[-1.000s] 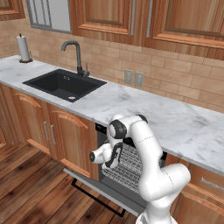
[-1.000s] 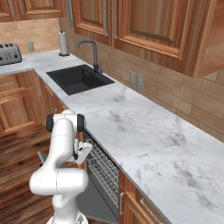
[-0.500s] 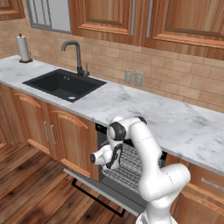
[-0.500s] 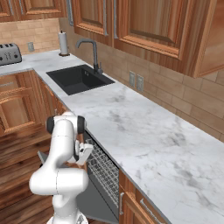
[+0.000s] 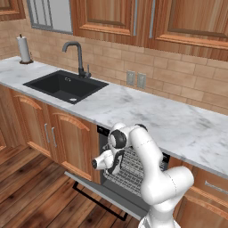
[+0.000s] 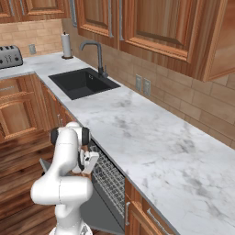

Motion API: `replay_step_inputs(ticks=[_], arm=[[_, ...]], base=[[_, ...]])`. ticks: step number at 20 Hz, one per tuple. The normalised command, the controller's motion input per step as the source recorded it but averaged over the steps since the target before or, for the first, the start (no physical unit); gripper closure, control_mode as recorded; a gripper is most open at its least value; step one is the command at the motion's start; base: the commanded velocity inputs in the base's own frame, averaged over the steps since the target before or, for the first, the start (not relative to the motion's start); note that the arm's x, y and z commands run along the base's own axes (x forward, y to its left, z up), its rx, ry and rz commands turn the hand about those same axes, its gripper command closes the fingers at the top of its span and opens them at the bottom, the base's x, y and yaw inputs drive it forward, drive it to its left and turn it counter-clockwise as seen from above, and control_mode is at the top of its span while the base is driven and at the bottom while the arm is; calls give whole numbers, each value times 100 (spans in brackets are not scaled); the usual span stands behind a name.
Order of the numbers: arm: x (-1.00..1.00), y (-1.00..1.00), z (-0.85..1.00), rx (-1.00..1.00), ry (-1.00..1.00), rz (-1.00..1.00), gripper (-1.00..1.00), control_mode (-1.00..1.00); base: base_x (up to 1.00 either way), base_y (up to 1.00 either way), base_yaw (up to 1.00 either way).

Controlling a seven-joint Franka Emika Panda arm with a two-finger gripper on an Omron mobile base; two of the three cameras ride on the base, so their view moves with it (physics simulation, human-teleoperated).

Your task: Open the dishwasher door and pull out the top rack.

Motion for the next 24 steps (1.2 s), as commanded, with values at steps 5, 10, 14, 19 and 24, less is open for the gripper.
replay_step_inputs(ticks=[5, 10, 14, 19, 24], arm=[[27, -10, -16, 0, 0, 0, -100, -100], [7, -6, -6, 0, 0, 0, -100, -100], [-10, 0, 0, 0, 0, 0, -100, -100], [-7, 0, 8, 0, 0, 0, -100, -100], [-1, -1, 14, 0, -4, 0, -100, -100]], base=[[0, 0, 0], [0, 0, 0], [0, 0, 0], [0, 0, 0], [0, 0, 0]])
